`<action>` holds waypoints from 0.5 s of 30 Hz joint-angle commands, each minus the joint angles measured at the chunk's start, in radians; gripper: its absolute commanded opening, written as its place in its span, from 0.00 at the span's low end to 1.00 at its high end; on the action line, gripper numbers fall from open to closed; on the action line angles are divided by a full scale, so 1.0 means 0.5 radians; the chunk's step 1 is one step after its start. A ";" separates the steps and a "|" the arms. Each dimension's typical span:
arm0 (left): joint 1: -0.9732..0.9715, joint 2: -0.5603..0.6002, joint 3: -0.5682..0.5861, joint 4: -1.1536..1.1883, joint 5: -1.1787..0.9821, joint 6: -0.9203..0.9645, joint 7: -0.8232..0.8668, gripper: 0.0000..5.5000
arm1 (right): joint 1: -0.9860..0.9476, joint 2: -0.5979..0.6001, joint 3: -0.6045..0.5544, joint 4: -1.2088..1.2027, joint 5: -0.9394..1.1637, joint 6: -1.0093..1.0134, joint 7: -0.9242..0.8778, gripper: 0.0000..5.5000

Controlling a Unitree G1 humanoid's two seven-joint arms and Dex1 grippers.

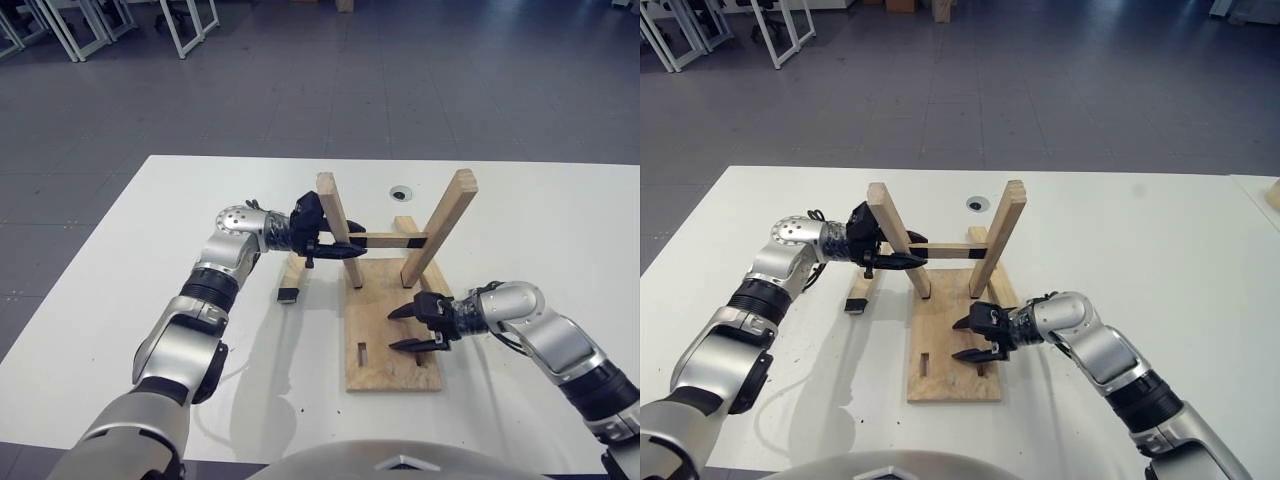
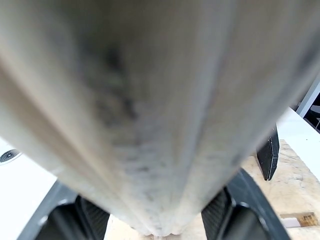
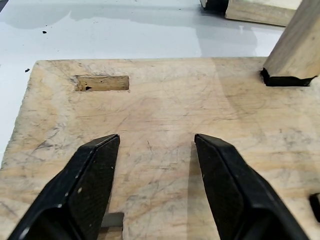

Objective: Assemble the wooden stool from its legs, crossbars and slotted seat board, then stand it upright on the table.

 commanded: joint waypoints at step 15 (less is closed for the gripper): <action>-0.016 0.404 0.009 -0.087 0.495 0.242 -0.244 0.81 | 0.161 0.044 0.022 -0.037 -0.122 0.105 -0.200 0.51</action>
